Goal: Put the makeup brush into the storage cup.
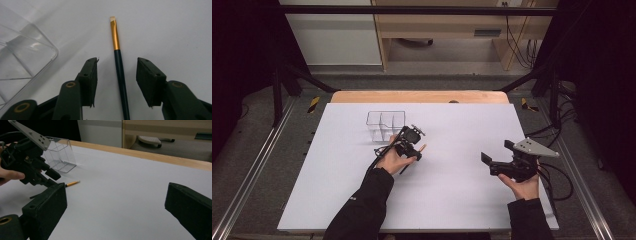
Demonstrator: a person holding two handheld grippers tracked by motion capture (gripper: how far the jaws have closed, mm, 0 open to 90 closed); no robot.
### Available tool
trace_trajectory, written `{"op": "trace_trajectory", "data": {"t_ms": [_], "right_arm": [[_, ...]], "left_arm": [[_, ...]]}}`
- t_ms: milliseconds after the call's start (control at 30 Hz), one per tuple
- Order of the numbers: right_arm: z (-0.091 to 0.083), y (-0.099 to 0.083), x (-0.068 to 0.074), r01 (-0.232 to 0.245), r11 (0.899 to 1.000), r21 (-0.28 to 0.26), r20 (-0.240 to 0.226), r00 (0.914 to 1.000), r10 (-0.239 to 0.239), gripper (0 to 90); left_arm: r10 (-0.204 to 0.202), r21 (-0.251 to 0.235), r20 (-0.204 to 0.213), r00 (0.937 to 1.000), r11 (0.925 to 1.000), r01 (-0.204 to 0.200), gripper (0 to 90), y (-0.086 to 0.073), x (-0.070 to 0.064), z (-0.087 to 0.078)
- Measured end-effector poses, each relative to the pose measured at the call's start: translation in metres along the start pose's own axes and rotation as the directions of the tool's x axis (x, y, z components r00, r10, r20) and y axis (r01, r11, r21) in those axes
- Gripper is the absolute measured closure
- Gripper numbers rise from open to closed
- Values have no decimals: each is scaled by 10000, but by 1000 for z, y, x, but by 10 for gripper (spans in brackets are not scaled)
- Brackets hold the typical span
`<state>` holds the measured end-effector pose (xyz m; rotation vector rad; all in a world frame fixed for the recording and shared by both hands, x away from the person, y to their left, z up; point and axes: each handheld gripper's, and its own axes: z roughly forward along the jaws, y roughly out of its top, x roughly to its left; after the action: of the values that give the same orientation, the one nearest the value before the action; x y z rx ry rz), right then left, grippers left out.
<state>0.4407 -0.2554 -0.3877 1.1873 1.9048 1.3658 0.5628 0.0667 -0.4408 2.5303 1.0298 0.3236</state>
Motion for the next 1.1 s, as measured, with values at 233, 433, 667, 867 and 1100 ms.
{"op": "trace_trajectory", "data": {"t_ms": [233, 433, 667, 867, 1100], "right_arm": [[0, 0, 0, 2, 10000, 42, -44, 10000, -2, 44], [0, 0, 0, -25, 10000, 17, -23, 10000, 25, 44], [1, 0, 0, -3, 10000, 71, -31, 10000, 3, 43], [1, -1, -1, -21, 9999, 98, 9, 10000, 21, 43], [1, -1, -1, -32, 9999, 147, 18, 10000, 32, 42]], "left_arm": [[56, 468, 157, 9999, 9989, -63, 633, 0, 1, 8], [85, 587, 403, 9991, 9982, -109, 728, 1, 1, 9], [-111, 793, 632, 9979, 9968, 61, 787, -1, 2, 8], [-148, 877, 627, 9979, 9961, 92, 818, 0, 1, 8], [17, 891, 607, 9982, 9960, -71, 823, 0, 0, 7]]}}
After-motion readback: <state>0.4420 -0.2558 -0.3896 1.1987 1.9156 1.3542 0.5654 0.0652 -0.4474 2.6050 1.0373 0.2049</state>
